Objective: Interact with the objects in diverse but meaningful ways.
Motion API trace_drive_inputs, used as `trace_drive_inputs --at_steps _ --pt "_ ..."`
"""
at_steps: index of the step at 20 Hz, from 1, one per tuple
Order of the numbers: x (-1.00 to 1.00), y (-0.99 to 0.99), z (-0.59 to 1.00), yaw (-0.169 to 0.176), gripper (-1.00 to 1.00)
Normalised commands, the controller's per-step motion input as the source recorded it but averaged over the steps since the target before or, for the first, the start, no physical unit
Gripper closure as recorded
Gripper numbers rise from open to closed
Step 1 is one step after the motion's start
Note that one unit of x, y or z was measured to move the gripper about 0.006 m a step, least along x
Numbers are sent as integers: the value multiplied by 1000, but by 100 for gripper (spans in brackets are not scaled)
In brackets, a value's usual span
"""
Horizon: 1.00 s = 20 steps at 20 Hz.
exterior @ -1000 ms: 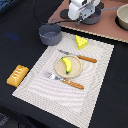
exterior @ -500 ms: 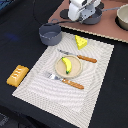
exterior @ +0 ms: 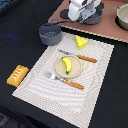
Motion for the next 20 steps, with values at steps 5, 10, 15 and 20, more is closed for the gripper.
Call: trace_drive_inputs --at_steps 5,10,15,20 --pt "-636 473 905 31 100" --pt "-771 215 403 53 100" --pt "-765 -110 19 52 100" --pt "-636 -405 -114 38 100"
